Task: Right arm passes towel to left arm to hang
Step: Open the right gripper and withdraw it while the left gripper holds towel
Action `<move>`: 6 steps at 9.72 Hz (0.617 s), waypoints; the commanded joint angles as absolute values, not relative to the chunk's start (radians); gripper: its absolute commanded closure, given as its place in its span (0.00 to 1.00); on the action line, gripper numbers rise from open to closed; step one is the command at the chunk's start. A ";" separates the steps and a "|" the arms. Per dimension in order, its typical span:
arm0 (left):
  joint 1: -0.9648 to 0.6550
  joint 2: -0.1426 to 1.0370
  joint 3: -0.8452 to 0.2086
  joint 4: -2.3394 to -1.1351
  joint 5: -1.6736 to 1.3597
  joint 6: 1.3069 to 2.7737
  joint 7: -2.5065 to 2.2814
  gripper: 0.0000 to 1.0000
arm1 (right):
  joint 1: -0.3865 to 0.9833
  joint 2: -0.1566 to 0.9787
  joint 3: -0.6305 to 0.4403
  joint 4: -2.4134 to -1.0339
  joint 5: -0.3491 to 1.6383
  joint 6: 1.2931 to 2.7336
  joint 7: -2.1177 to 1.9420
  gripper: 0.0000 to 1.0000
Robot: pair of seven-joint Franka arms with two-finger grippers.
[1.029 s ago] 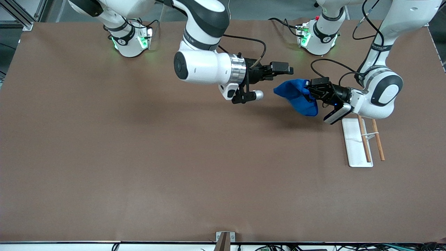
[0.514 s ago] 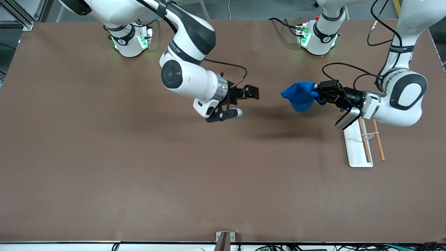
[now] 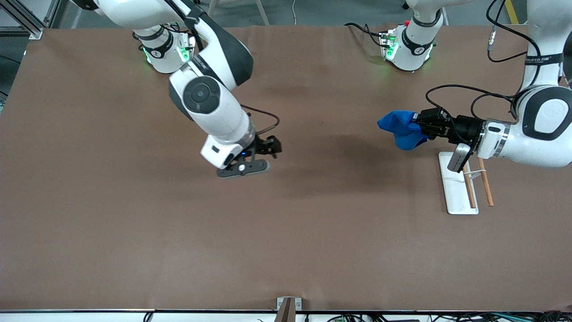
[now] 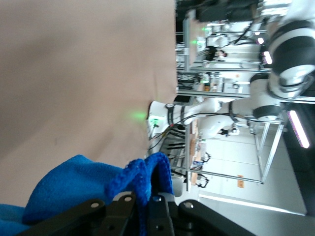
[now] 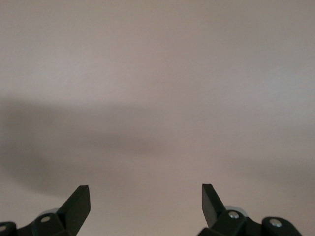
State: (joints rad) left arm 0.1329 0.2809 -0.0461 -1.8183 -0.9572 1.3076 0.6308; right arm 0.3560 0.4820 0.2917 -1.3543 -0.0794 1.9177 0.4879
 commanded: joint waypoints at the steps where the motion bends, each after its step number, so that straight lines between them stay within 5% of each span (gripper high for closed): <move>1: 0.124 0.281 -0.048 -1.757 -0.841 1.331 0.513 1.00 | 0.331 0.355 0.236 -1.396 -0.155 1.814 0.390 0.00; 6: 0.117 0.190 -0.119 -1.733 -0.635 1.517 0.218 1.00 | 0.268 0.137 0.068 -1.413 -0.062 1.528 0.120 0.00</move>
